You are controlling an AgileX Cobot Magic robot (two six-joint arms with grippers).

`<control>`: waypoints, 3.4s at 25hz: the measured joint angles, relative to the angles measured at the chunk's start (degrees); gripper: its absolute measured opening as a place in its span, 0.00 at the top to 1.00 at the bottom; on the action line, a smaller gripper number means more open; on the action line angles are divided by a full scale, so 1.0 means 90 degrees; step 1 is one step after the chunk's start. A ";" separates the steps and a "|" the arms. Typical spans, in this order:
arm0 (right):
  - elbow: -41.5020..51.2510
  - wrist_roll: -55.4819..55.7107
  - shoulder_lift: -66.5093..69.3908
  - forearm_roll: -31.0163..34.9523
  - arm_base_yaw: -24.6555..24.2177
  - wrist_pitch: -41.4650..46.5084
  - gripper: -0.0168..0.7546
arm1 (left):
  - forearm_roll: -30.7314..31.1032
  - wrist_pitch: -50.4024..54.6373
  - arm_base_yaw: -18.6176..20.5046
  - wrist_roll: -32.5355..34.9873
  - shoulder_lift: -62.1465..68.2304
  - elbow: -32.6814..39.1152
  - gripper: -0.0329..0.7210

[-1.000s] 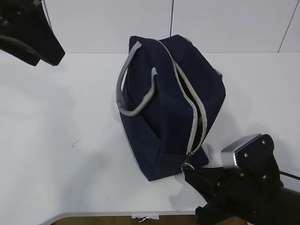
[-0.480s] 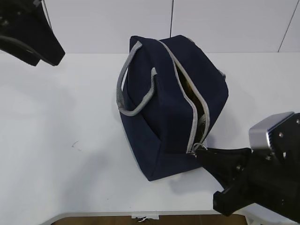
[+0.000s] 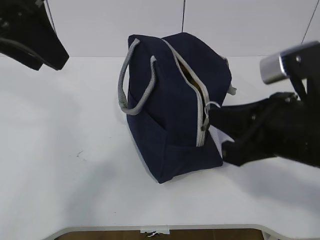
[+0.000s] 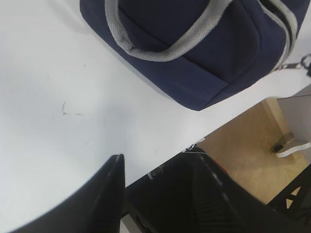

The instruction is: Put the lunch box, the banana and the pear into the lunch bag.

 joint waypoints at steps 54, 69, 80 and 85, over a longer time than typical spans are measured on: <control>-0.4889 -0.0033 0.2798 0.3012 0.0000 0.1982 0.98 | -0.0683 -0.1787 0.0000 0.0306 0.1408 -0.0005 0.38; -0.4889 -0.0033 0.2812 0.3351 0.0000 0.1979 0.98 | -0.1147 -0.2185 0.0000 0.0867 0.1831 -0.0005 0.95; -0.4889 -0.0033 0.2812 0.2949 0.0000 0.2095 0.98 | -0.0417 -0.1702 0.0000 0.1312 0.1831 -0.0005 0.96; -0.4889 -0.0033 0.2812 0.2623 0.0000 0.2190 0.98 | -0.0417 -0.1412 0.0000 0.1657 0.1841 -0.0005 0.96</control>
